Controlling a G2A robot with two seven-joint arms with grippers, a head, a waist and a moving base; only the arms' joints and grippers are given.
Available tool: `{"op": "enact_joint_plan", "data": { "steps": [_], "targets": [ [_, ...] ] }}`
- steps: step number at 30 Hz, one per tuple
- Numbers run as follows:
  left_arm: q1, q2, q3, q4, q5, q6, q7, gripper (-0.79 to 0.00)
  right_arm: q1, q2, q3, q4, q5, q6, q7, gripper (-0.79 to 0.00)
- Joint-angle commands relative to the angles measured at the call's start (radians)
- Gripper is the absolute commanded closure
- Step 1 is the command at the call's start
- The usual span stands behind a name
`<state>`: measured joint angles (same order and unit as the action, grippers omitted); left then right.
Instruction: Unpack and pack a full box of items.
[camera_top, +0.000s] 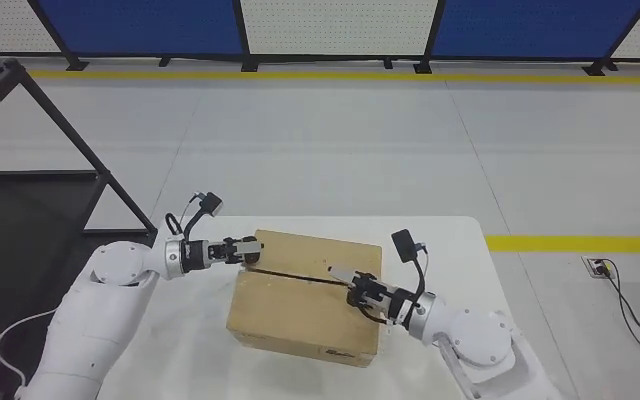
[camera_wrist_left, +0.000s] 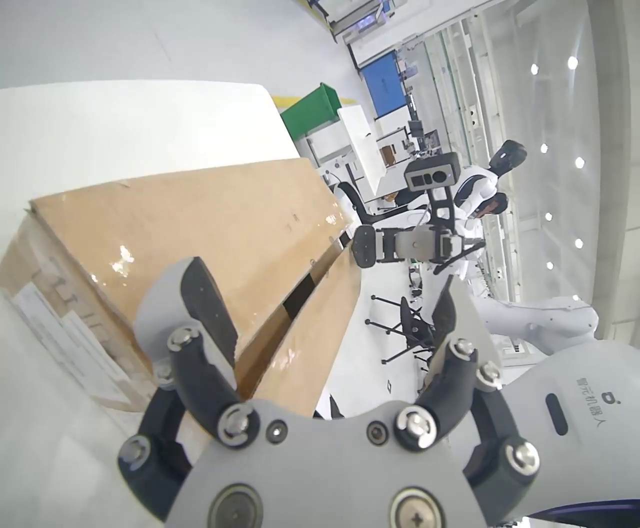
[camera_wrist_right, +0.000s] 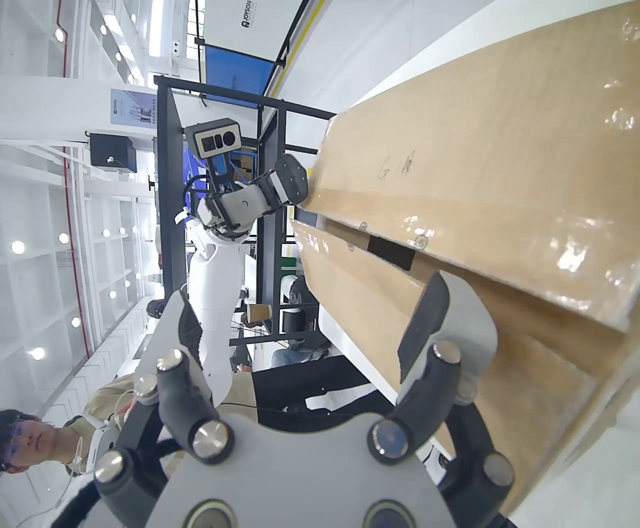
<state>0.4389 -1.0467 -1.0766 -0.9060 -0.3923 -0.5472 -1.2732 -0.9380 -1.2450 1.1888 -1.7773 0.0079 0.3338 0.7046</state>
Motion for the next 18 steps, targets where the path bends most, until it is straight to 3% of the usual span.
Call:
{"op": "enact_joint_plan", "data": {
  "steps": [1, 18],
  "targets": [
    [0.000, 0.006, 0.012, -0.003, -0.006, -0.003, 0.003, -0.785, 0.022, -0.001, -0.006, 0.025, 0.002, 0.004, 0.007, -0.785],
    [-0.017, 0.041, 0.074, 0.011, -0.096, -0.024, 0.024, -0.785, 0.092, 0.009, -0.006, 0.151, 0.002, -0.001, 0.113, -0.785]
  ]
}}
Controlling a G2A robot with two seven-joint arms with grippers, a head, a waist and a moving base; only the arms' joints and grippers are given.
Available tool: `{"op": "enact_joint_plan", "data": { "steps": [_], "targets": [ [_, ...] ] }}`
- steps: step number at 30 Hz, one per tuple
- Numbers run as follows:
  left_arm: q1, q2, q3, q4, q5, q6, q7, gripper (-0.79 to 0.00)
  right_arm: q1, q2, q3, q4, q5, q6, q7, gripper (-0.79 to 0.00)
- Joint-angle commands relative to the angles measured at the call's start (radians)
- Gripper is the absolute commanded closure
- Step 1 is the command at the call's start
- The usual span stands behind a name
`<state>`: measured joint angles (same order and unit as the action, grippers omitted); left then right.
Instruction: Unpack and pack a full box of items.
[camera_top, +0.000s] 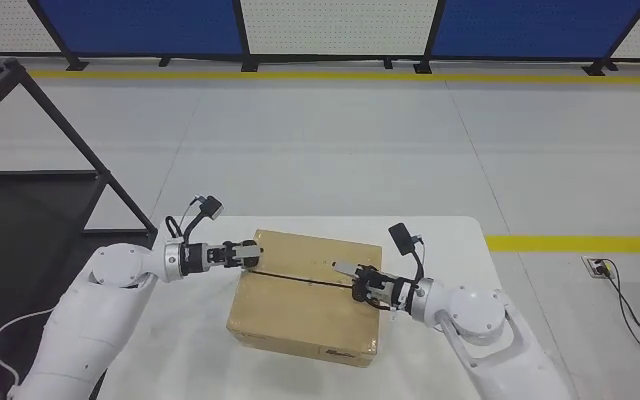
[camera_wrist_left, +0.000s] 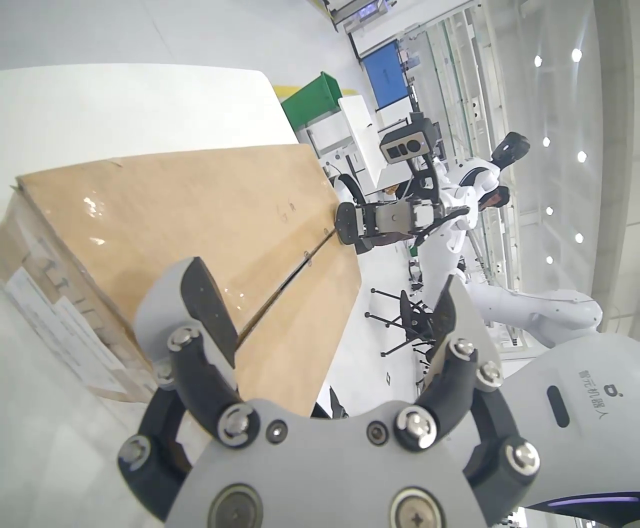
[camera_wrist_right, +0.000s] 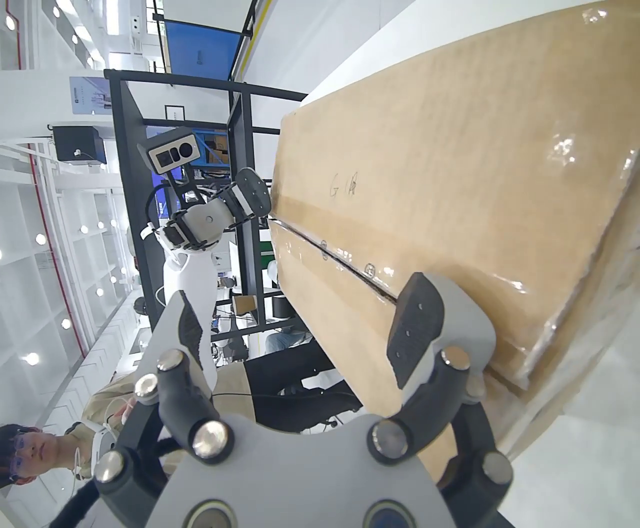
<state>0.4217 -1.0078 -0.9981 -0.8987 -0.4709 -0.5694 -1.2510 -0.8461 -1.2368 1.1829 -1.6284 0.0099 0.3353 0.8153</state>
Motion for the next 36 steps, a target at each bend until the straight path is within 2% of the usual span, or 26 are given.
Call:
{"op": "enact_joint_plan", "data": {
  "steps": [1, 10, 16, 26, 36],
  "targets": [
    [0.001, 0.005, -0.009, 0.005, -0.037, 0.000, 0.000, -0.785, 0.001, 0.001, 0.000, 0.005, 0.000, -0.005, 0.006, -0.785],
    [0.039, 0.037, -0.118, 0.043, -0.287, 0.022, -0.022, -0.785, 0.024, 0.003, -0.008, 0.053, 0.004, -0.022, 0.022, -0.785],
    [0.087, 0.046, -0.208, 0.071, -0.479, 0.058, -0.058, -0.785, 0.042, 0.001, -0.024, 0.082, 0.015, -0.034, 0.018, -0.785],
    [0.148, 0.048, -0.275, 0.055, -0.520, 0.068, -0.068, -0.785, 0.049, 0.004, -0.014, 0.099, 0.029, -0.049, 0.000, -0.785],
    [0.165, 0.025, -0.275, 0.045, -0.551, 0.071, -0.070, -0.785, 0.038, 0.015, 0.001, 0.109, 0.024, -0.044, 0.044, -0.785]
  ]
}}
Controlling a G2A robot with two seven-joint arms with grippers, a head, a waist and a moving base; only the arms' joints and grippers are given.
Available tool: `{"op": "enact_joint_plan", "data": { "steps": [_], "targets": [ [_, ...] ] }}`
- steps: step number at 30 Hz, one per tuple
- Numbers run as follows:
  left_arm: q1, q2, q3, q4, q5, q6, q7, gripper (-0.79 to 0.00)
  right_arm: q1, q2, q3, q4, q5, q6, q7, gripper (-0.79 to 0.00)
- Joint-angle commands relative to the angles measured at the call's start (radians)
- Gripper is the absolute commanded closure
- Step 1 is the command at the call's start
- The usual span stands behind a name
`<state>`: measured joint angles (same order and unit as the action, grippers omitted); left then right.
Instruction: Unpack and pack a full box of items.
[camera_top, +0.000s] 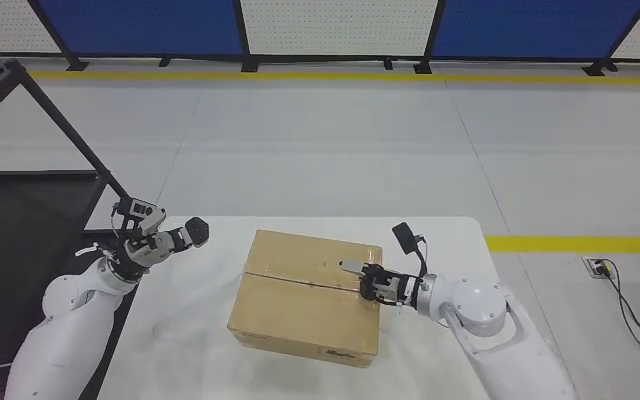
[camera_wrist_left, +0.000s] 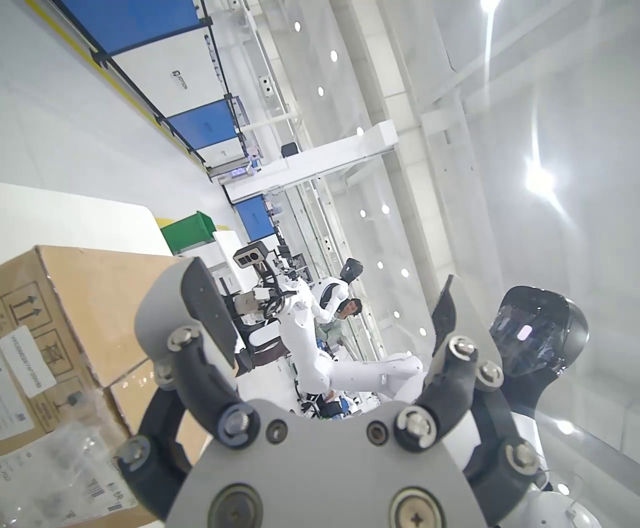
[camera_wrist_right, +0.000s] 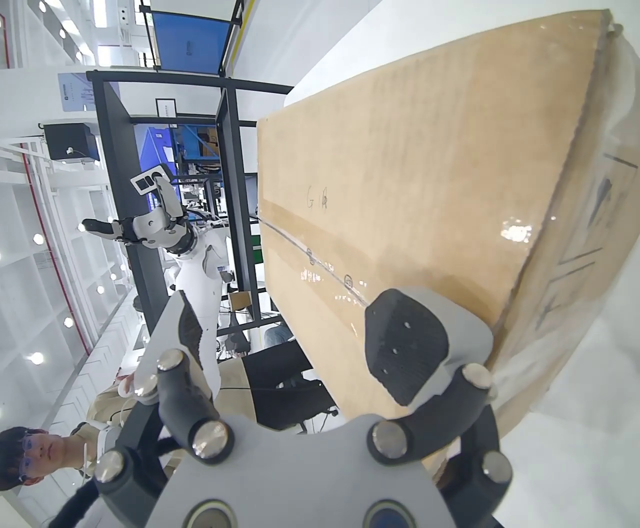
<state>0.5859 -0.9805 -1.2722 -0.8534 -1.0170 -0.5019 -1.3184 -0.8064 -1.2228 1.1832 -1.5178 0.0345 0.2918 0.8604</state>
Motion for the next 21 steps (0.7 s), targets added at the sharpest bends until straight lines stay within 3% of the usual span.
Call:
{"op": "enact_joint_plan", "data": {
  "steps": [1, 11, 21],
  "targets": [
    [0.001, -0.004, -0.001, 0.001, -0.013, 0.010, -0.010, -0.785, -0.004, 0.001, 0.002, -0.003, 0.000, 0.001, -0.002, -0.785],
    [-0.008, -0.011, -0.009, 0.018, -0.030, 0.028, -0.027, -0.785, -0.012, 0.002, 0.001, -0.015, 0.002, -0.002, -0.017, -0.785],
    [0.005, -0.011, -0.012, -0.004, -0.021, 0.034, 0.002, -0.785, -0.046, 0.001, -0.005, -0.065, 0.025, -0.067, -0.069, -0.785]
  ]
}}
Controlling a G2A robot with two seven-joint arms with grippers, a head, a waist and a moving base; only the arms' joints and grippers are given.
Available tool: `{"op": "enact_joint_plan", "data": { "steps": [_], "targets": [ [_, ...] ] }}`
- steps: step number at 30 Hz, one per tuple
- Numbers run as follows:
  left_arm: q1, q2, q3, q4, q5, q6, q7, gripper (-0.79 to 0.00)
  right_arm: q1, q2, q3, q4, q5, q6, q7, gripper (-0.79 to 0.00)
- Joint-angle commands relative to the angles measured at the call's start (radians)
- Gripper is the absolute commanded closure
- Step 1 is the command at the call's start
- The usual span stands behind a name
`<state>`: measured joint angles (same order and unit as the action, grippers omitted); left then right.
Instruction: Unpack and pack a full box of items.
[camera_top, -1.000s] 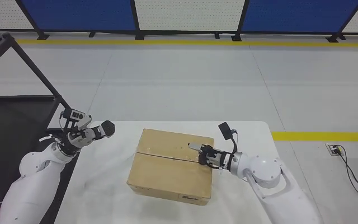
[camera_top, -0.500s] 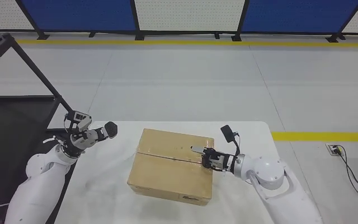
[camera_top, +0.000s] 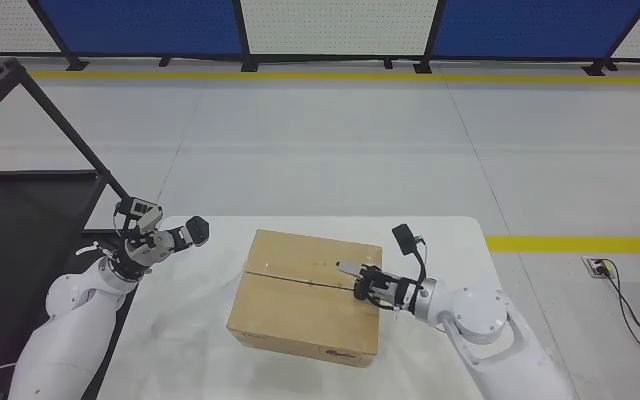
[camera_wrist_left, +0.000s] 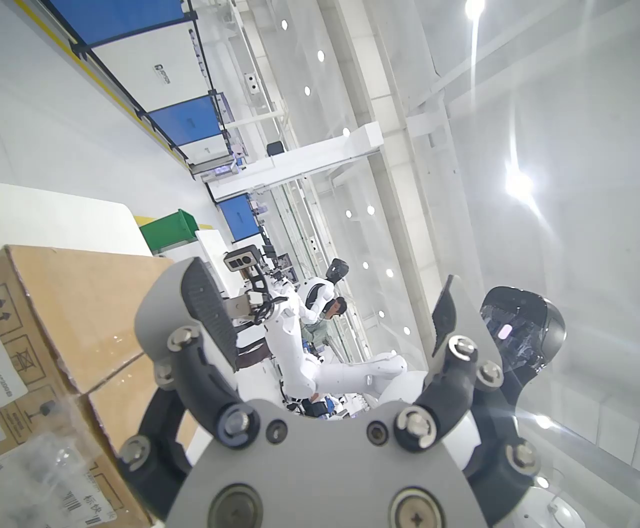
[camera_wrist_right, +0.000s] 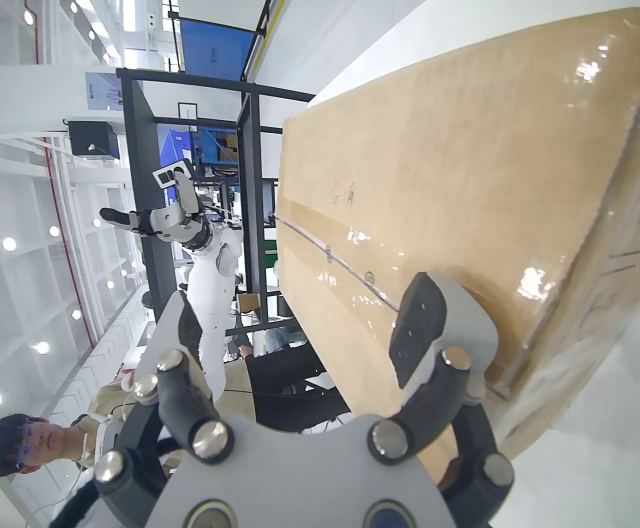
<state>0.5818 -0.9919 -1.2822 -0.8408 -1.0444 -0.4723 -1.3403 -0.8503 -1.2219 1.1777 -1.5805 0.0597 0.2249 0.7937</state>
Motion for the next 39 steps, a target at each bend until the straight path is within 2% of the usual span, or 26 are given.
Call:
{"op": "enact_joint_plan", "data": {
  "steps": [1, 3, 9, 31, 32, 34, 39],
  "targets": [
    [0.020, 0.001, -0.006, -0.035, 0.014, 0.008, 0.039, -0.785, -0.003, 0.001, 0.000, -0.004, 0.001, 0.001, -0.004, -0.785],
    [0.039, 0.004, -0.017, -0.066, 0.025, 0.013, 0.056, -0.785, -0.002, 0.001, -0.001, -0.006, -0.004, 0.008, -0.005, -0.785],
    [0.039, 0.004, -0.017, -0.066, 0.025, 0.013, 0.056, -0.785, 0.009, 0.002, -0.009, 0.001, -0.015, 0.044, -0.005, -0.785],
    [0.039, 0.004, -0.017, -0.066, 0.025, 0.013, 0.056, -0.785, 0.008, 0.002, -0.009, 0.000, -0.015, 0.045, -0.006, -0.785],
    [0.043, 0.004, -0.023, -0.070, 0.021, 0.015, 0.083, -0.785, 0.008, 0.002, -0.009, 0.000, -0.015, 0.045, -0.006, -0.785],
    [0.073, 0.005, -0.043, -0.108, 0.015, -0.011, 0.148, -0.785, 0.008, 0.002, -0.009, 0.000, -0.015, 0.045, -0.006, -0.785],
    [0.210, 0.017, -0.113, -0.238, 0.049, -0.085, 0.284, -0.785, 0.008, 0.002, -0.009, 0.000, -0.015, 0.045, -0.006, -0.785]
  ]
}}
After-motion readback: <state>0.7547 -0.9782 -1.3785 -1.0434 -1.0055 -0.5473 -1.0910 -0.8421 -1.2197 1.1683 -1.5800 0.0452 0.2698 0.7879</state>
